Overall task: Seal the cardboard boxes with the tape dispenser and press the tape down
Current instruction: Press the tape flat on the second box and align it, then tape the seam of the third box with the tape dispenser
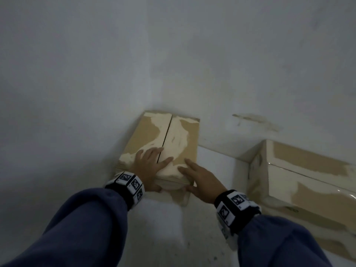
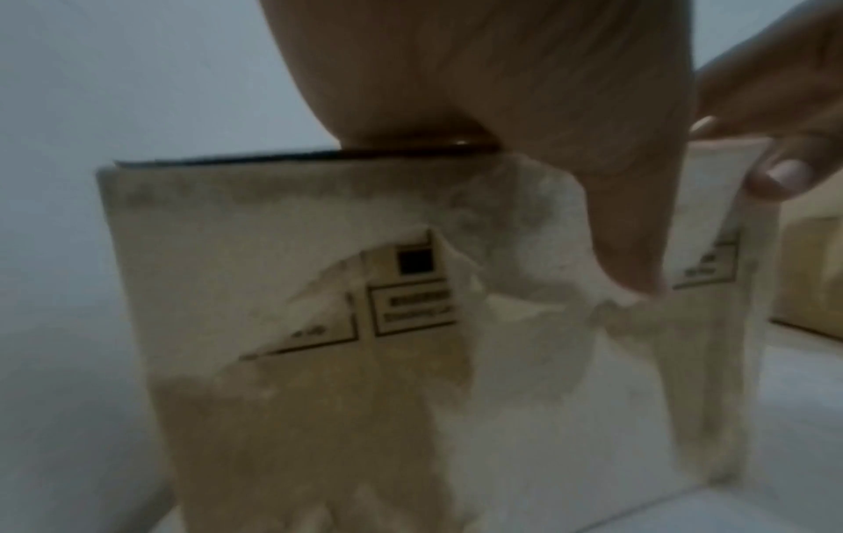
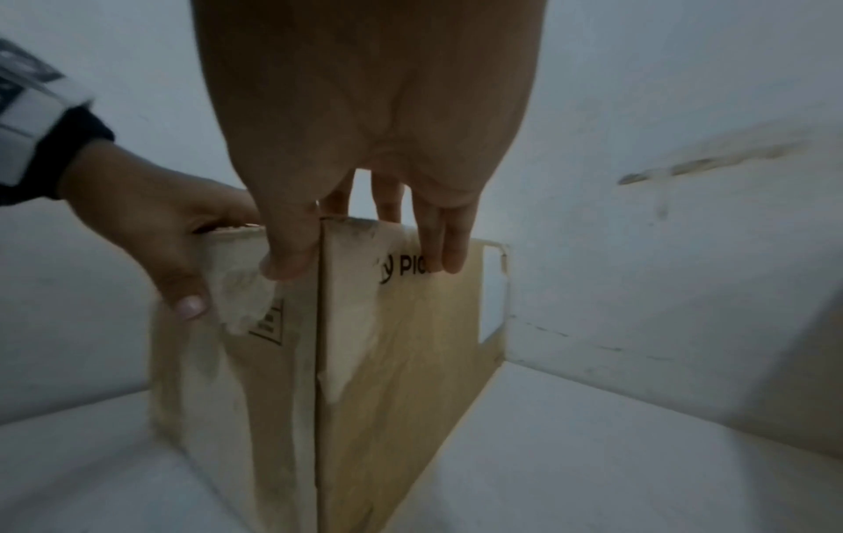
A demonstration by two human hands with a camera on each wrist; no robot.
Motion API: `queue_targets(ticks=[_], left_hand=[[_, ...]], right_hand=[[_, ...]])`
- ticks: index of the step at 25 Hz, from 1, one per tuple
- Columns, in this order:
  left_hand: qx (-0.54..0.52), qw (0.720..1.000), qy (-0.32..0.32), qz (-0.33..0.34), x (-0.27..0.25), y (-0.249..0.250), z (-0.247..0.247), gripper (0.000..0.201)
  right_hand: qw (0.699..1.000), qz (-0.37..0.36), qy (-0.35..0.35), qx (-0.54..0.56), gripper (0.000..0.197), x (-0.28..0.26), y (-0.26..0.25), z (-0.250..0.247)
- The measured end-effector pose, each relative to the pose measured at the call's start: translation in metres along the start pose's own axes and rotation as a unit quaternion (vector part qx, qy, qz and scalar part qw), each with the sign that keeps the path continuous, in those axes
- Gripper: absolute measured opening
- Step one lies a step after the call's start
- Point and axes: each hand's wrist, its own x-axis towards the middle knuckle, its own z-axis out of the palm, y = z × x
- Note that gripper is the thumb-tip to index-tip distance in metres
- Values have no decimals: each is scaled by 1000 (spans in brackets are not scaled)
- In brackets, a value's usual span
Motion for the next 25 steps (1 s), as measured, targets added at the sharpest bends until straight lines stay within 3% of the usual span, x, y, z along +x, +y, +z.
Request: queue_targets(ticks=[3, 15, 17, 20, 25], left_hand=[[-21, 998, -14, 55, -2, 50, 6, 97], [-63, 997, -7, -37, -91, 230, -2, 86], [-65, 996, -10, -63, -105, 250, -3, 84], [-74, 992, -14, -98, -124, 285, -3, 81], [-76, 987, 0, -139, -141, 327, -5, 80]], right_hand=[[1000, 9, 13, 23, 60, -36, 28, -4], [996, 5, 77, 37, 50, -214, 89, -4], [994, 45, 76, 57, 43, -248, 111, -6], [989, 143, 4, 46, 34, -308, 155, -2], [942, 309, -131, -23, 53, -398, 218, 10]])
